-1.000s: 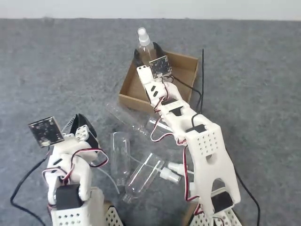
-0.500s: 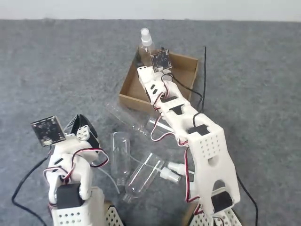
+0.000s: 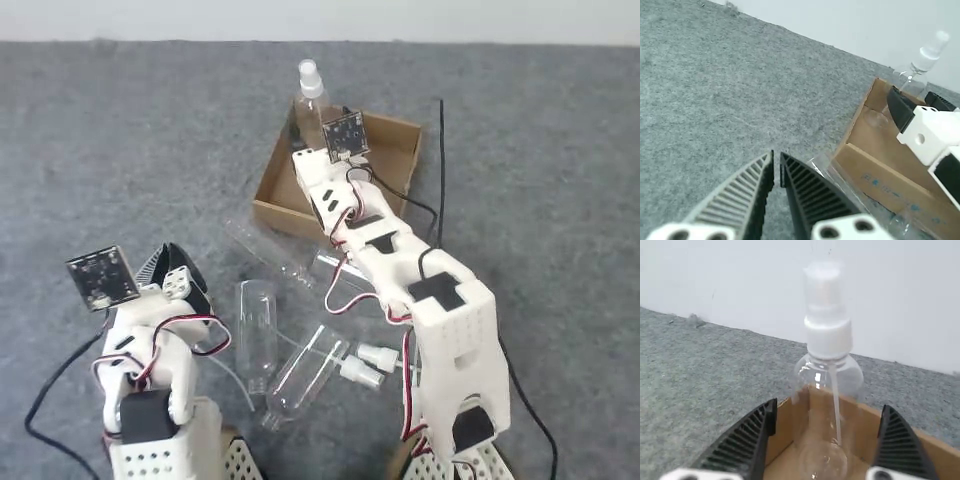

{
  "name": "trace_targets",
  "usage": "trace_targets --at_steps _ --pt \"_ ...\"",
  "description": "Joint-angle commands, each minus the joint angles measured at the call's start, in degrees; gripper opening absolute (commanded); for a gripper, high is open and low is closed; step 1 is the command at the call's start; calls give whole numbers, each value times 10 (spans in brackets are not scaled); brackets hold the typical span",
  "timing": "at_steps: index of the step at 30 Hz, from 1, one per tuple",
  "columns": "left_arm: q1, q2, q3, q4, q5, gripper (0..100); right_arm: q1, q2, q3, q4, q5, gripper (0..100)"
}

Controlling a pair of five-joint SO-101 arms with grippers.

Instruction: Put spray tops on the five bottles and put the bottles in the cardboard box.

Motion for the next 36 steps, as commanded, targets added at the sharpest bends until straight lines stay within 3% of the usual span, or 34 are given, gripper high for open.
trace_targets --at_steps 1,9,19,29,36 --pt "-3 -11 -6 -2 -6 13 -3 -90 27 -15 -4 247" --pt "-3 -11 -6 -2 -7 13 -3 -163 101 -4 -4 247" --pt "-4 -11 -7 -3 -7 13 -7 -278 112 240 -8 247" --pt "-4 -11 -7 -3 -7 13 -3 -420 181 385 -5 247" --pt "-4 -11 -6 -3 -7 13 -6 -541 218 547 -5 246"
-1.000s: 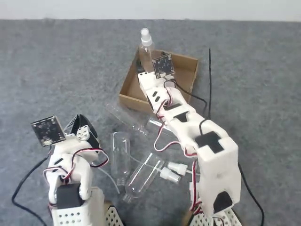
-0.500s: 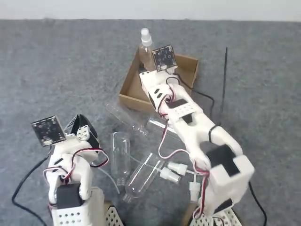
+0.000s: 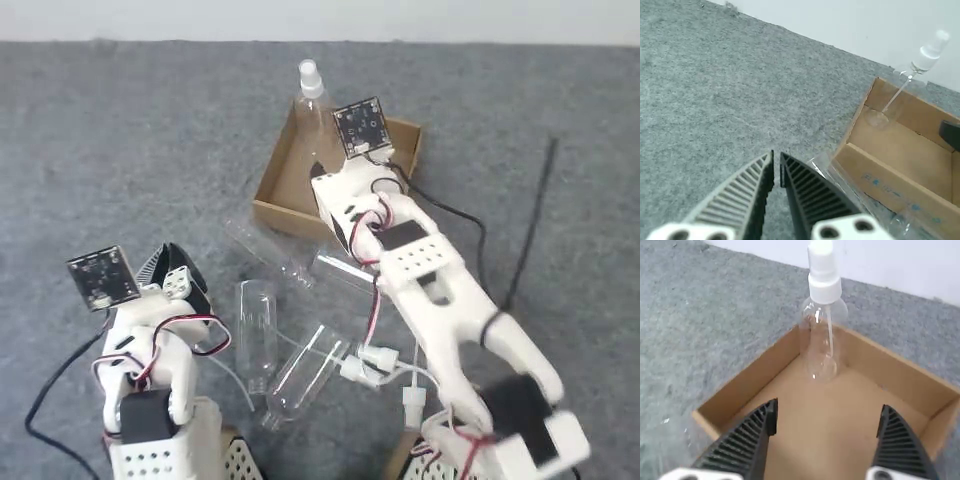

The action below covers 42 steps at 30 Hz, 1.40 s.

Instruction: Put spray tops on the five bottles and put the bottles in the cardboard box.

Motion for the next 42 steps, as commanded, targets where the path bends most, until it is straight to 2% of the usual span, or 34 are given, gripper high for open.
trace_targets --at_steps 1,9,14,21,25,31,37,42 --pt "-4 -11 -6 -3 -4 13 -4 -114 5 116 -4 246" --pt "-4 -11 -6 -3 -4 13 -1 -224 9 305 -1 246" --pt "-5 -11 -6 -3 -4 13 -5 -279 9 393 62 246" --pt "-102 -11 -8 -35 -4 13 -6 -333 9 482 119 248" --pt "-129 -11 -10 -39 -5 14 -7 -354 9 523 155 248" --pt "-137 -11 -11 -39 -12 15 -73 -378 9 599 224 248" --pt "-138 -11 -9 -39 -120 15 -151 -397 9 646 265 249" --pt "-183 -11 -13 -39 -98 16 -213 -393 10 673 297 249"
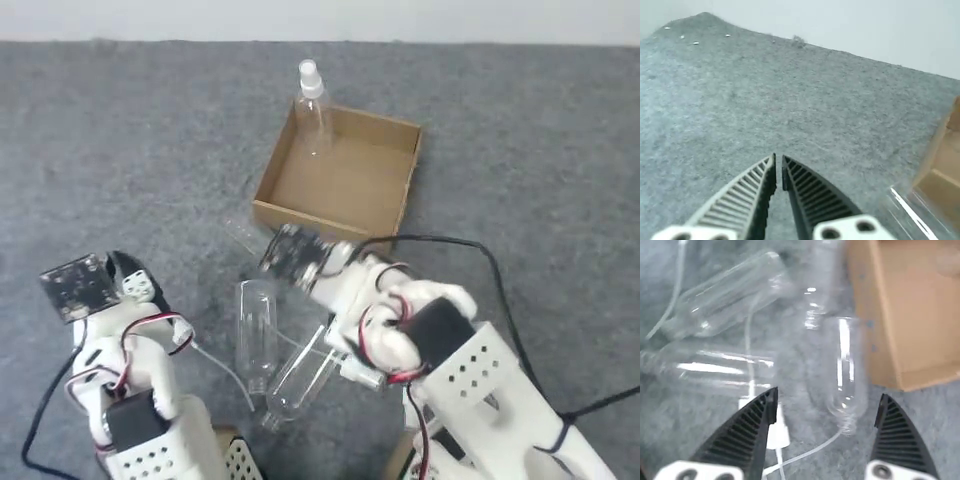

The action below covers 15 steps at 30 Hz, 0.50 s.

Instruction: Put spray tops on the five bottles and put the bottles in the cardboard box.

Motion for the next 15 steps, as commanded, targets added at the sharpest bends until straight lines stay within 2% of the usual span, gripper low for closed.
trace_targets --at_steps 1,8,15 --pt "-36 -11 -16 -17 19 16 -59 -14 -7 24 36 249" --pt "-41 -10 -20 -13 21 16 -135 -14 61 0 101 249" --pt "-41 -10 -20 -13 21 16 -152 -14 122 -61 147 249"
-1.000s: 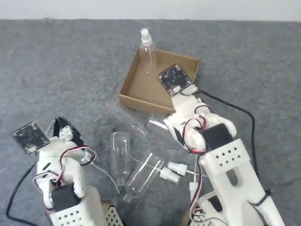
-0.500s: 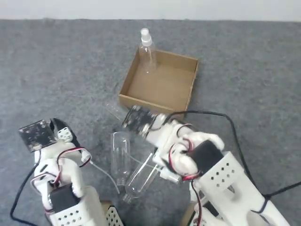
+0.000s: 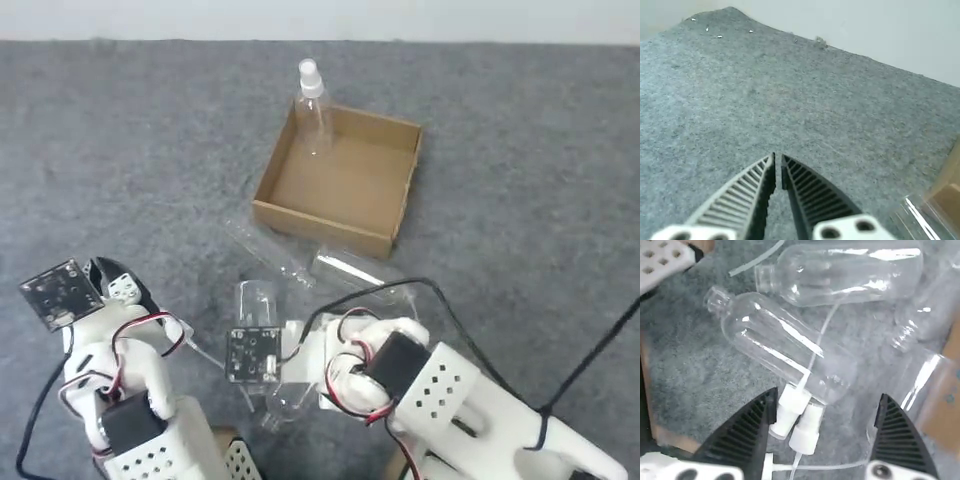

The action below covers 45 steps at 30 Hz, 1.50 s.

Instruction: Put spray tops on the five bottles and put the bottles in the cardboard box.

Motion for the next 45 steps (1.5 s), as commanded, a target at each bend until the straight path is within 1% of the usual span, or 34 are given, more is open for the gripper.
trace_targets --at_steps 1,9,12,20,23,26,30,34,40,42,45 --pt "-3 -10 -19 -15 4 16 -12 -14 11 -42 41 249" --pt "-2 -10 -18 -16 2 16 -58 -4 33 -51 82 249" --pt "0 -10 -18 -16 2 16 -71 37 33 -58 93 249" --pt "0 -10 -18 -16 2 16 -65 163 32 -145 97 247" --pt "0 -10 -18 -16 1 16 -44 198 32 -167 106 247" --pt "0 -10 -18 -16 1 16 -2 226 32 -187 123 245" --pt "0 -10 -18 -16 1 16 53 249 31 -216 124 243" --pt "0 -10 -18 -16 1 16 78 253 31 -225 120 166" --pt "0 -10 -17 -16 1 16 124 250 30 -225 120 159" --pt "0 -10 -17 -16 1 16 142 249 25 -221 108 159" --pt "0 -10 -17 -16 1 16 171 249 6 -203 70 160"
